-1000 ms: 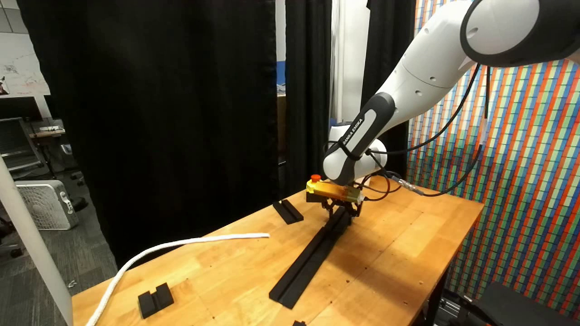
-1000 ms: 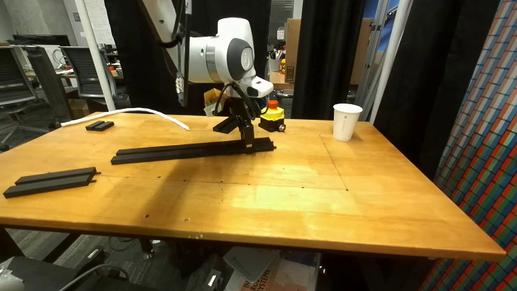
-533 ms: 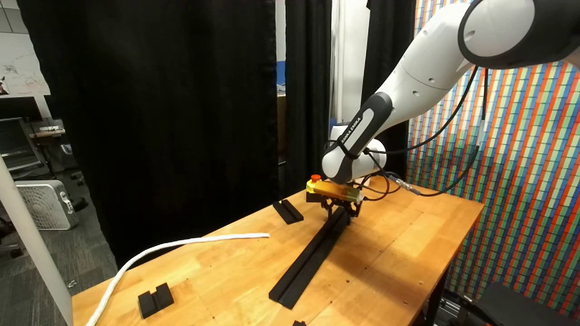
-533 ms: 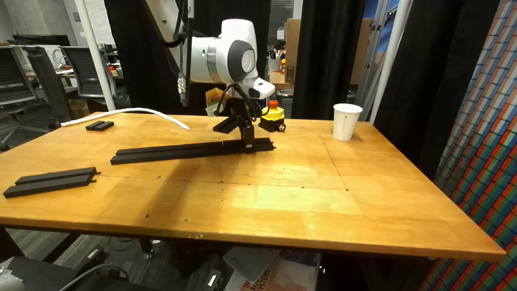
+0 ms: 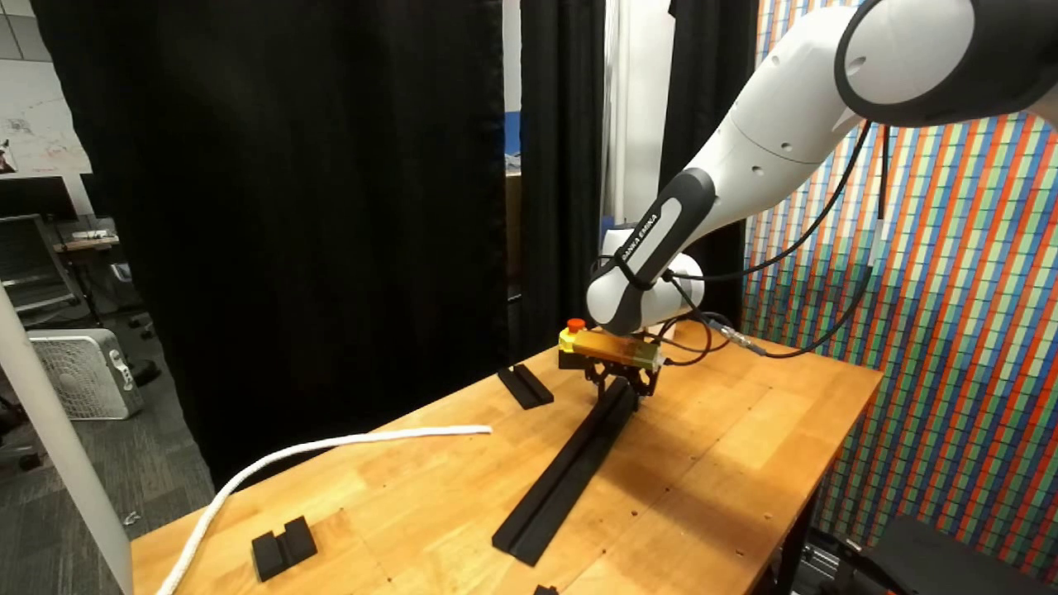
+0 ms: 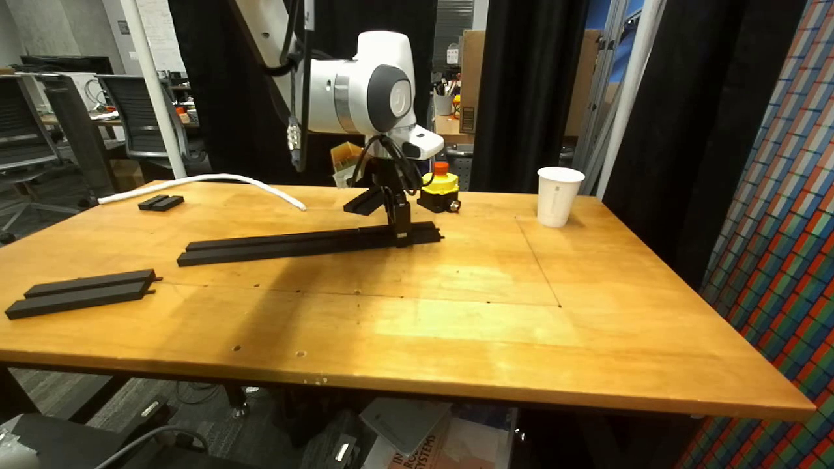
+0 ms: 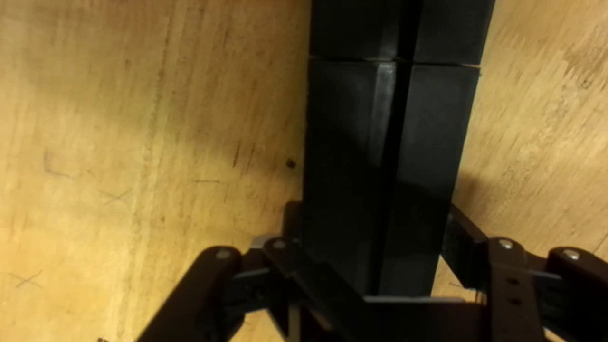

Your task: Arrange the black objects on the table

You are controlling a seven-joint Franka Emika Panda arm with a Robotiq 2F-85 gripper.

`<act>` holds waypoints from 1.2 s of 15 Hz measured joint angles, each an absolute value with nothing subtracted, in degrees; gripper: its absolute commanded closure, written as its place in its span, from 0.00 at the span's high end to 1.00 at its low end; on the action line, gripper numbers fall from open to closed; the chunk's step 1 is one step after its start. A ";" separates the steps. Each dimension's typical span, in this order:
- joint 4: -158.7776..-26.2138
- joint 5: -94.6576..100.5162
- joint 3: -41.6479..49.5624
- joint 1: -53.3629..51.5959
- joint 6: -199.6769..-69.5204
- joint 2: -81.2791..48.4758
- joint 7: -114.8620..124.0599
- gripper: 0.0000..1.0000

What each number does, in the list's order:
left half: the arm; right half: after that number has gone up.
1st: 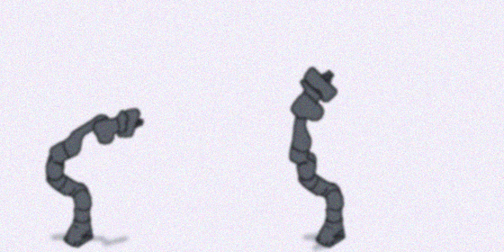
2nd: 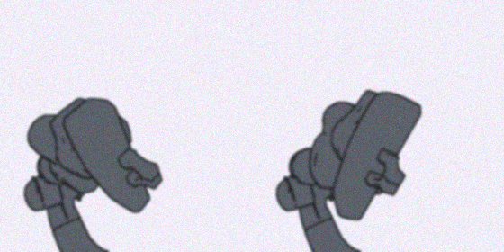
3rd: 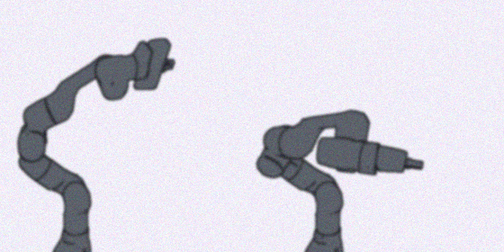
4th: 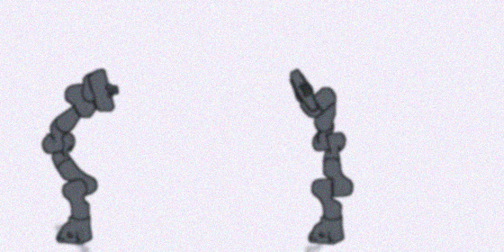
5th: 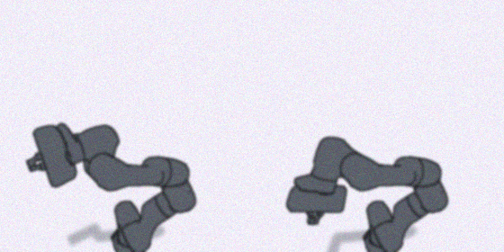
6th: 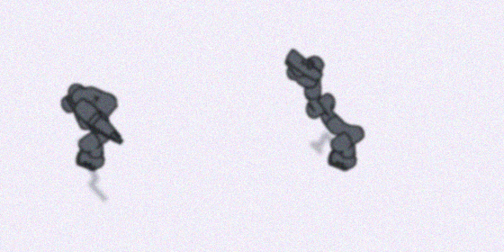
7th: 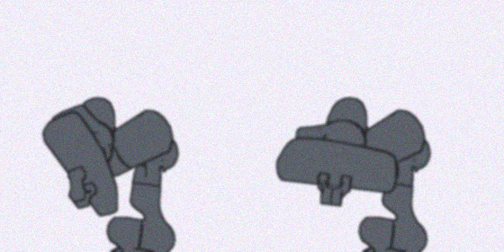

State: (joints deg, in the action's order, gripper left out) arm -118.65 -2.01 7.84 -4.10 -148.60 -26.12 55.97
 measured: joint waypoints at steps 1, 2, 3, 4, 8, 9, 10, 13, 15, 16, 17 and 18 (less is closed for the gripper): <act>-118.65 -2.01 7.83 -4.10 -148.58 -26.12 55.69 0.46; -118.64 -2.01 7.81 -4.10 -148.56 -26.12 55.54 0.46; -118.64 -2.01 7.79 -4.10 -148.56 -26.12 55.39 0.46; -118.64 -2.02 7.77 -4.10 -148.55 -26.12 55.29 0.46; -118.67 -2.52 7.71 -4.08 -148.54 -26.11 54.92 0.46; -118.69 -2.80 7.71 -4.07 -148.54 -26.09 54.82 0.46; -118.71 -3.07 7.70 -4.06 -148.54 -26.08 54.73 0.46; -118.74 -3.71 7.70 -4.03 -148.54 -26.05 54.50 0.46; -118.76 -3.95 7.70 -4.02 -148.54 -26.03 54.46 0.46; -118.76 -4.04 7.70 -4.01 -148.54 -26.03 54.44 0.46; -118.76 -4.13 7.70 -4.01 -148.54 -26.03 54.41 0.46; -118.76 -4.23 7.69 -3.99 -148.54 -26.03 54.31 0.93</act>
State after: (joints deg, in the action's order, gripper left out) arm -118.76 -4.23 7.69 -3.99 -148.54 -26.03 54.31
